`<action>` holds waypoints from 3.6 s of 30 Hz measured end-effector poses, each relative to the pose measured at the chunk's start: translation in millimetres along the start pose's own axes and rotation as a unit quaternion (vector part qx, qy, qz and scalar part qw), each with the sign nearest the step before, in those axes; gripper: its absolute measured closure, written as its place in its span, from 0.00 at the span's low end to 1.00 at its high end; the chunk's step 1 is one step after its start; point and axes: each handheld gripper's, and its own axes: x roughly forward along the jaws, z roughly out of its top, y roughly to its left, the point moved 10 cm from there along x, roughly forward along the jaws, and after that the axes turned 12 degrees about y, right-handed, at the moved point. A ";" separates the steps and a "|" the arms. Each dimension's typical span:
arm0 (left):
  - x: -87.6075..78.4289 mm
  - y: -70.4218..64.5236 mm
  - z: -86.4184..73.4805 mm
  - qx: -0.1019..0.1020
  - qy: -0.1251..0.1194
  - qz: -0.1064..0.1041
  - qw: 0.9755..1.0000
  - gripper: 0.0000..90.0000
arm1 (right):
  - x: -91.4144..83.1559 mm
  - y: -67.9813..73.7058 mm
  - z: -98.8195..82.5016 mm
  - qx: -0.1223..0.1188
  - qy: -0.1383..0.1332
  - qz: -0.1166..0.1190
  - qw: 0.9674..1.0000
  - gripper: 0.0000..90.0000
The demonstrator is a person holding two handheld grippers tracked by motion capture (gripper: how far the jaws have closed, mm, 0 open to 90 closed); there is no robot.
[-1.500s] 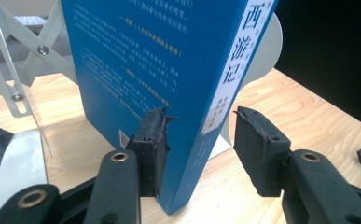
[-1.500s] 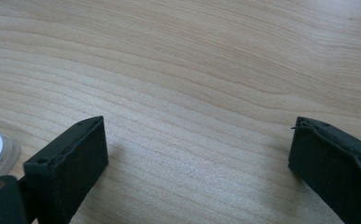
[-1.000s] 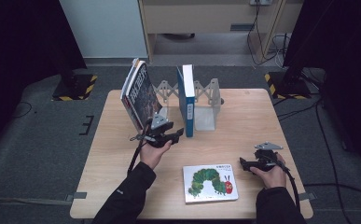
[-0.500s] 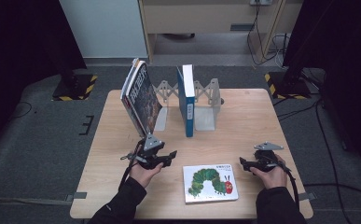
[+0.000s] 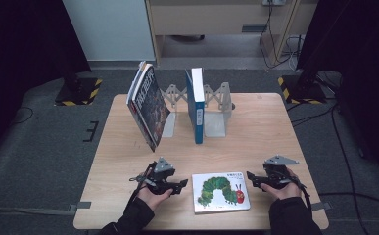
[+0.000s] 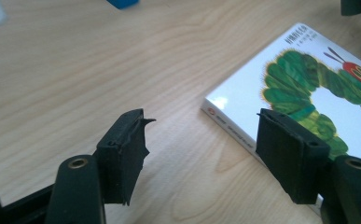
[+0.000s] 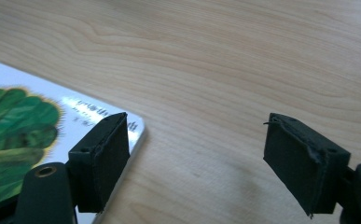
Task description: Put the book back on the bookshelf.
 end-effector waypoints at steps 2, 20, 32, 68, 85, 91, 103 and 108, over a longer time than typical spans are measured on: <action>6.6 -4.1 -2.4 0.008 0.012 -0.002 1.000 0.36 | -2.7 5.0 -2.4 -0.002 -0.001 0.009 1.000 0.26; 31.7 -3.9 -13.8 0.046 0.050 0.032 0.997 0.23 | 8.2 46.5 -13.0 -0.014 0.026 0.069 0.997 0.26; 34.4 0.9 -18.9 0.049 0.016 0.062 0.997 0.11 | 12.7 51.0 -16.5 -0.002 0.033 0.084 0.996 0.29; 40.5 -49.0 -7.3 0.011 0.007 -0.059 0.998 0.19 | 8.7 59.1 -11.8 0.027 0.018 0.140 0.990 0.36; 46.2 -45.2 -1.6 0.022 0.004 -0.052 0.998 0.10 | 6.9 58.6 -4.2 0.036 0.007 0.148 0.988 0.34; 45.1 -44.2 -1.4 0.013 0.007 -0.059 0.998 0.09 | 2.7 58.8 3.9 0.040 -0.012 0.152 0.987 0.34; 44.6 -42.3 -0.9 0.003 0.007 -0.064 0.998 0.06 | -5.2 61.4 21.1 0.050 -0.058 0.161 0.984 0.34; 43.9 -41.6 -0.5 -0.003 0.007 -0.069 0.998 0.05 | -9.9 62.8 31.2 0.061 -0.084 0.176 0.979 0.35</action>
